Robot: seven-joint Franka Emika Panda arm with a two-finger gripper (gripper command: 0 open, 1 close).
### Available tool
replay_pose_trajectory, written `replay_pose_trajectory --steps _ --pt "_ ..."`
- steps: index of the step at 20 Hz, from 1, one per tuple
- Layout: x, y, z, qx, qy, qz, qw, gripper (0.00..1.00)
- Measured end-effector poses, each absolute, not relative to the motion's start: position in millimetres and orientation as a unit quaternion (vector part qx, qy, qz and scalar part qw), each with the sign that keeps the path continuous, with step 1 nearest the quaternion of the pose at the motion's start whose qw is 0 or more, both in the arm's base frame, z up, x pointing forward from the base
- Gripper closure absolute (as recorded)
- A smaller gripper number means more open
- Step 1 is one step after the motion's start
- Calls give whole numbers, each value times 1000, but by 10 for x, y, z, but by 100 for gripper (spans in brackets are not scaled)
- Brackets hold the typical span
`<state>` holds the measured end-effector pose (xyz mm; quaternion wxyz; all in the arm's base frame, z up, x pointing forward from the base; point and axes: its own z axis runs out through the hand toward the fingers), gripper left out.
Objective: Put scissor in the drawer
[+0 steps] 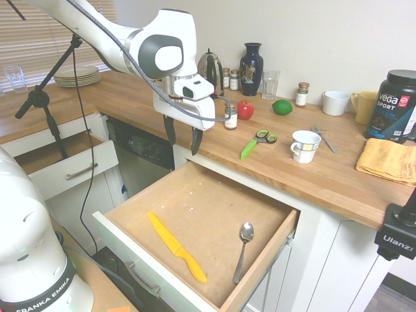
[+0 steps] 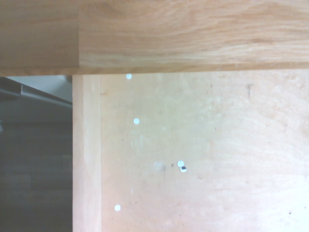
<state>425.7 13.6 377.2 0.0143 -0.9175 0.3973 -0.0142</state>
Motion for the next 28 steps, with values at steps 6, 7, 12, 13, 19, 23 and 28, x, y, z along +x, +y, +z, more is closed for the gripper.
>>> replay_pose_trajectory --steps 6,7,12,13,19,23,28 --pt "4508 45 3876 -918 394 -35 8 0" --pt "4626 8 3890 -918 396 -36 6 0" --pt "5315 -143 3916 -914 405 -32 2 0" --pt "5447 -180 3921 -912 409 -31 1 0" --pt "6077 -541 3907 -900 436 -23 -8 0" --pt "6354 -650 3796 -896 444 -17 -11 0" --pt "6613 -649 3650 -895 447 -7 -9 0"
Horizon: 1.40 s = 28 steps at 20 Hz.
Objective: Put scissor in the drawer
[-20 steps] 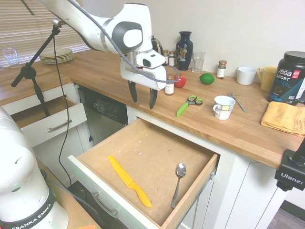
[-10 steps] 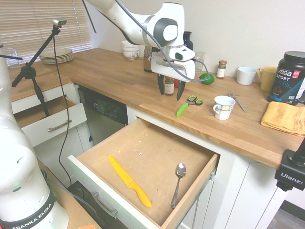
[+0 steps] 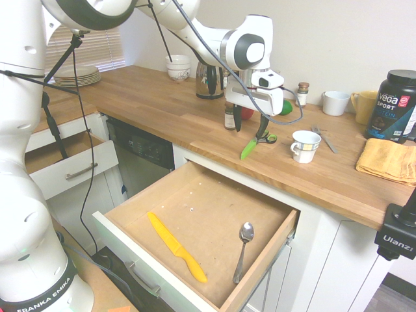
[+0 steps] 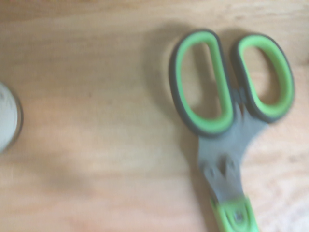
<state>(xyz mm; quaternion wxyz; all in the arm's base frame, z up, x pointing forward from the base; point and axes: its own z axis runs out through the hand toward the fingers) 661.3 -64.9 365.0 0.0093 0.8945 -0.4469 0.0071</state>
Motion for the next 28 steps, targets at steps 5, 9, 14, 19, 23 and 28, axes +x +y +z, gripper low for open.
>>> replay_pose_trajectory --steps 5,9,14,19,23,28 --pt "6831 -685 3515 892 -453 -2 7 0" --pt "6937 -729 3454 890 -456 -6 9 100" --pt "6984 -735 3376 889 -459 -10 7 100" --pt "7014 -698 3325 889 -458 -13 5 100" --pt "7025 -693 3328 889 -457 -13 5 100" --pt "7032 -684 3317 889 -457 -13 5 100"
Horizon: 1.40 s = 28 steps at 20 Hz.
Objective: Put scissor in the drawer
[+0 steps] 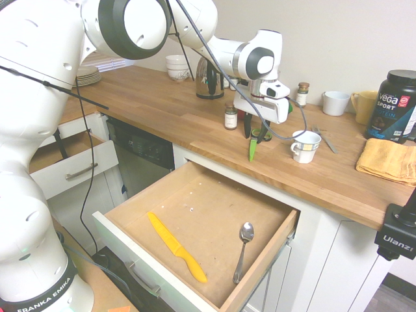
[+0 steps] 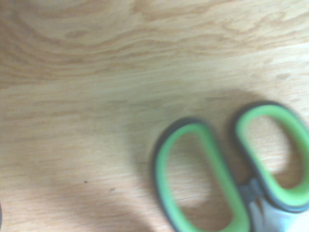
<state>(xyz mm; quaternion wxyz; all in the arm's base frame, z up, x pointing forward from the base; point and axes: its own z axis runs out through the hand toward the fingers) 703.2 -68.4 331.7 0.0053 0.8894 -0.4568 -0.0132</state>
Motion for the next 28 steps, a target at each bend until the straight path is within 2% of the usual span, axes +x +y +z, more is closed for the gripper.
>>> replay_pose_trajectory --steps 17,28 --pt "7162 -528 3354 895 -447 -12 6 100" --pt "7271 -456 3740 895 -446 14 -6 100"
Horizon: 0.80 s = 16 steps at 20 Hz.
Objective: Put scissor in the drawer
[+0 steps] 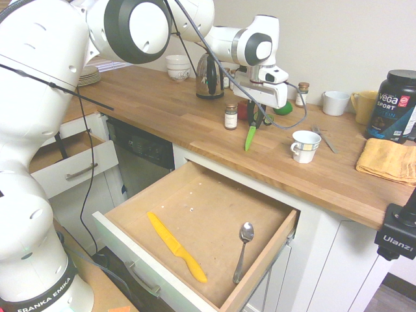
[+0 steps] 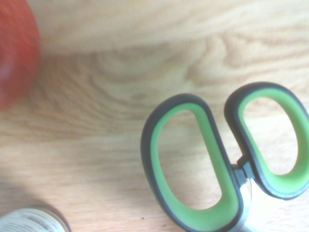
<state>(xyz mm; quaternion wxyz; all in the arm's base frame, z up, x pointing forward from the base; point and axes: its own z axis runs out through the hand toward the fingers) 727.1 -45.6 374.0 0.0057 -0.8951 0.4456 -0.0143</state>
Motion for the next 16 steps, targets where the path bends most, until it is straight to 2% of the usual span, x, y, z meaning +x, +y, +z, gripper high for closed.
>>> replay_pose_trajectory --steps 7,16 --pt "7165 -370 4271 -896 443 -37 18 100" --pt "6800 -292 4455 -893 447 -45 26 100"
